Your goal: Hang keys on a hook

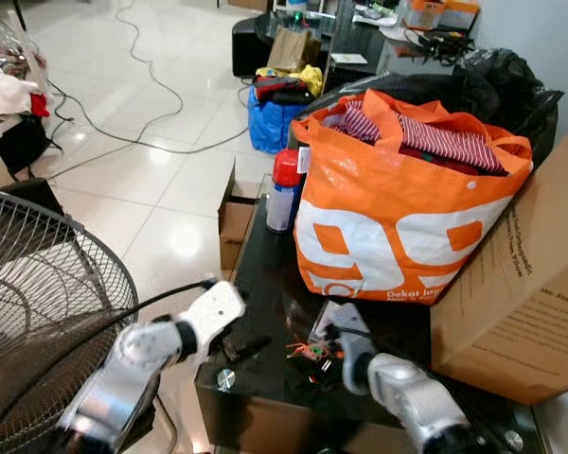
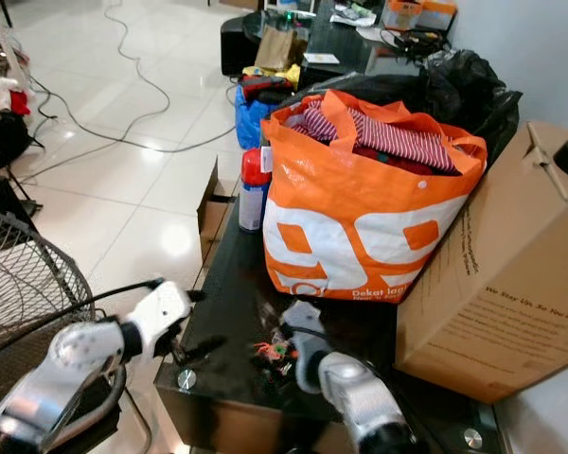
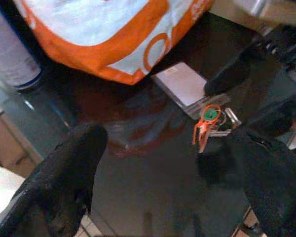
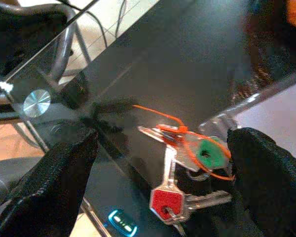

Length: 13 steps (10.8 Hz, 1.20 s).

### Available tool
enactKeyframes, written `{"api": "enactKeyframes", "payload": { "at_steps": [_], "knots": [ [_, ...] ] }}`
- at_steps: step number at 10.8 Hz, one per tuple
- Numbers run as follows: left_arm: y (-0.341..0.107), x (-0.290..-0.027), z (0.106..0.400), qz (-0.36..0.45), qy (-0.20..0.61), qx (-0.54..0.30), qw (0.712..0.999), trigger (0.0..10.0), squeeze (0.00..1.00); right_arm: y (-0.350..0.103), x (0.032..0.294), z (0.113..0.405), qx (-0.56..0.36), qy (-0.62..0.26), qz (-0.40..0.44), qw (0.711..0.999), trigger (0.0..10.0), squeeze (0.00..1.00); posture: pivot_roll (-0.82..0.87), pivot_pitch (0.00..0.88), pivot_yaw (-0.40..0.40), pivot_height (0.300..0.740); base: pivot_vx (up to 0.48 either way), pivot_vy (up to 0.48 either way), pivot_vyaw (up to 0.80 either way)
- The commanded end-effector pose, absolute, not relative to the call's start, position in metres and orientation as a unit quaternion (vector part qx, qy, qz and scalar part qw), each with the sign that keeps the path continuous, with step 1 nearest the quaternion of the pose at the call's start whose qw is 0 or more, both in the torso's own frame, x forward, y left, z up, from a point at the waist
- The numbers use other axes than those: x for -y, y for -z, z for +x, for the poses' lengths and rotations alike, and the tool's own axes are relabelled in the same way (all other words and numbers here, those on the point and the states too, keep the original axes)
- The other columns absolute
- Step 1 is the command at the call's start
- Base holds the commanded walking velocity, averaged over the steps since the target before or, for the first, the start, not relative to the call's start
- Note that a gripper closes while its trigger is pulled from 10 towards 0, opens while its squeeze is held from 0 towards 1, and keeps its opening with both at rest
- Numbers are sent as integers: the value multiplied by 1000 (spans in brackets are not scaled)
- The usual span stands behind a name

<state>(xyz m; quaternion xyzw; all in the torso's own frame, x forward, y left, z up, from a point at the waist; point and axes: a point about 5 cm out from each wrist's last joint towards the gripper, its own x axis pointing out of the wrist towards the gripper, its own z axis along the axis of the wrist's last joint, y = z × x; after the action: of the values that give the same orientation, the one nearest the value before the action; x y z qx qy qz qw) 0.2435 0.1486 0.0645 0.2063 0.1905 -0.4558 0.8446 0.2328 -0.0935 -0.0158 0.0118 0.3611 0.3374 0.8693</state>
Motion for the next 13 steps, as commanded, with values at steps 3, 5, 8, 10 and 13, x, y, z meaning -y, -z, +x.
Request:
{"api": "enactKeyframes", "payload": {
  "at_steps": [3, 5, 8, 10, 13],
  "knots": [
    [-60, -151, 245, 218, 476, -211, 825, 10000, 235, 19, 96, 250, -346, -279, -15, 895, 6902, 0, 4, 0, -92, 740, 0, 0, 0],
    [-58, -151, 243, 212, 479, -217, 823, 10000, 239, 23, 99, 253, -349, -271, -63, 895, 1373, 0, 2, 0, -97, 740, 0, 0, 0],
    [-57, -151, 242, 213, 480, -219, 823, 10000, 235, 29, 94, 253, -354, -294, -109, 881, 627, 0, 3, 0, -103, 740, 0, 0, 0],
    [-57, -151, 242, 212, 479, -218, 823, 10000, 235, 31, 94, 253, -356, -302, -114, 877, 0, 0, 4, 0, -107, 740, 0, 0, 0],
    [-57, -150, 242, 212, 479, -217, 824, 10000, 239, 32, 95, 252, -354, -319, -128, 870, 0, 0, 4, 0, -108, 740, 0, 0, 0]
  ]
}}
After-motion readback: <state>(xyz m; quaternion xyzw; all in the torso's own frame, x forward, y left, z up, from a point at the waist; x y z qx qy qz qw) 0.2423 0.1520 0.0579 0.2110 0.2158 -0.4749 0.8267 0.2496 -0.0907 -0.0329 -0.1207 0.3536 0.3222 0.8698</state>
